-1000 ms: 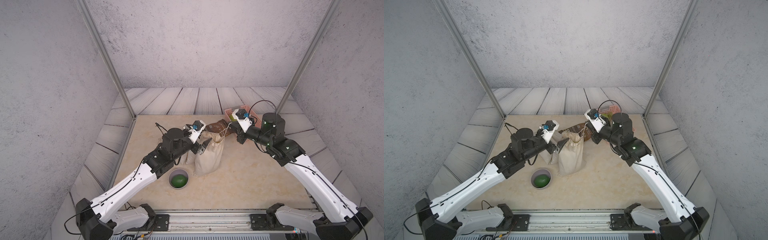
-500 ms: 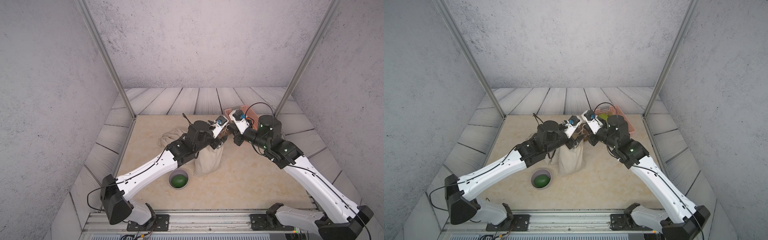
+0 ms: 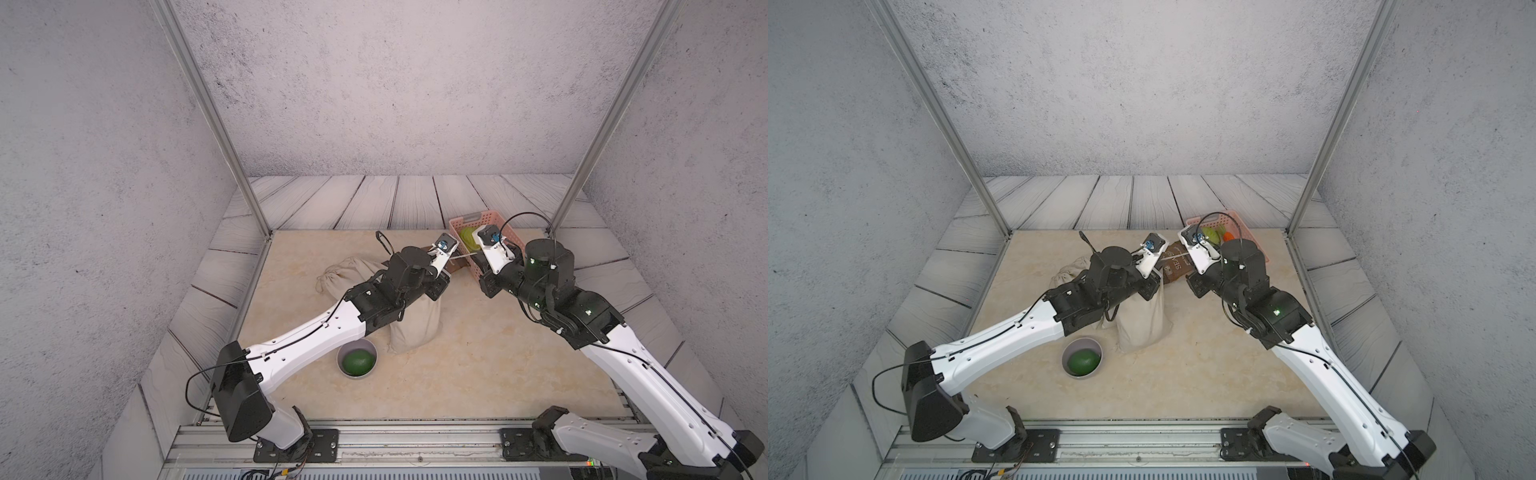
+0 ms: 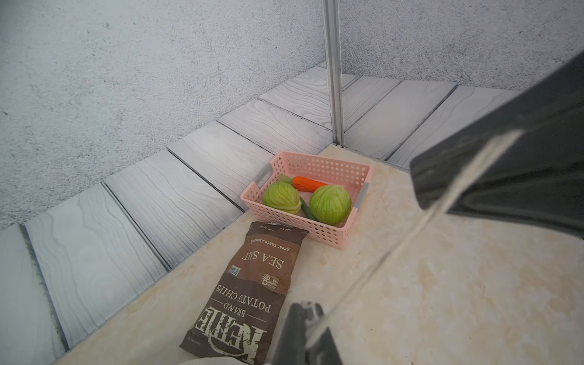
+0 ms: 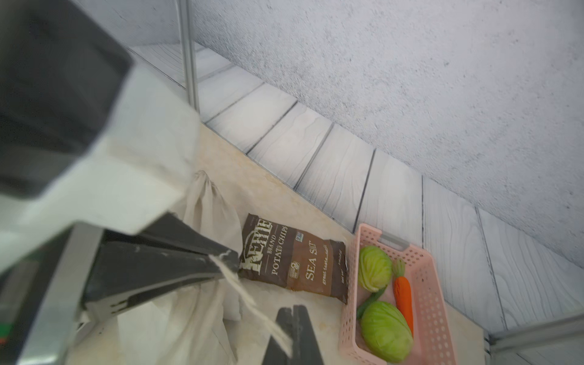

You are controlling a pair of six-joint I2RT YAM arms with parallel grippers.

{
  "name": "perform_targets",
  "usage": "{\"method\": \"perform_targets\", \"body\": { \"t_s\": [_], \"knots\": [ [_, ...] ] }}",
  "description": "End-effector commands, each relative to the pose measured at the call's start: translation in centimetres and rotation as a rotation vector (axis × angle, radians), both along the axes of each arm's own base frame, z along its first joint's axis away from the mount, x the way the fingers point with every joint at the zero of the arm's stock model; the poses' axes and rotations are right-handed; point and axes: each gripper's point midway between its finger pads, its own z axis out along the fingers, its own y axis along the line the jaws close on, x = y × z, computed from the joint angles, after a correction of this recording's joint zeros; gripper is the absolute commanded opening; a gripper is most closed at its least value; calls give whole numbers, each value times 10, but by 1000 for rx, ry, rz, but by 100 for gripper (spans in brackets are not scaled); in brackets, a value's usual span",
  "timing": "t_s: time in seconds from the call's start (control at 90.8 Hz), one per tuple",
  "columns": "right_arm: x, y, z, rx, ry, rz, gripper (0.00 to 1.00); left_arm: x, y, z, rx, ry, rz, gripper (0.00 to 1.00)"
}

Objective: Close the soil bag
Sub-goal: Frap the soil bag at the center of the board.

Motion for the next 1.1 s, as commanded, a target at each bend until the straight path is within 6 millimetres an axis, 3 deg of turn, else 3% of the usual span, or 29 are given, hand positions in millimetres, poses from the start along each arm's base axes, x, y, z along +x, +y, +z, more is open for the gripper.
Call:
{"method": "perform_targets", "body": {
  "t_s": [0.0,0.11,0.187,0.341,0.55,0.793,0.881,0.958,1.09],
  "knots": [
    [-9,-91,81,109,-244,-385,0,25,85,-89,317,109,350,5],
    [-18,-131,92,160,-279,-539,0,28,120,-118,392,128,504,15],
    [-25,-153,94,191,-285,-609,0,32,146,-138,386,197,597,16],
    [-30,-180,86,243,-253,-695,0,35,193,-172,390,310,742,20],
    [-20,-167,73,282,-196,-634,0,37,217,-205,444,393,823,23],
    [-37,-203,89,265,-271,-798,0,40,238,-234,367,530,870,34],
    [-39,-208,90,262,-282,-819,0,40,238,-242,368,552,866,37],
    [-31,-196,83,273,-249,-761,0,40,239,-244,375,551,863,34],
    [-7,-153,59,297,-121,-559,0,45,224,-233,315,533,795,20]
  ]
}}
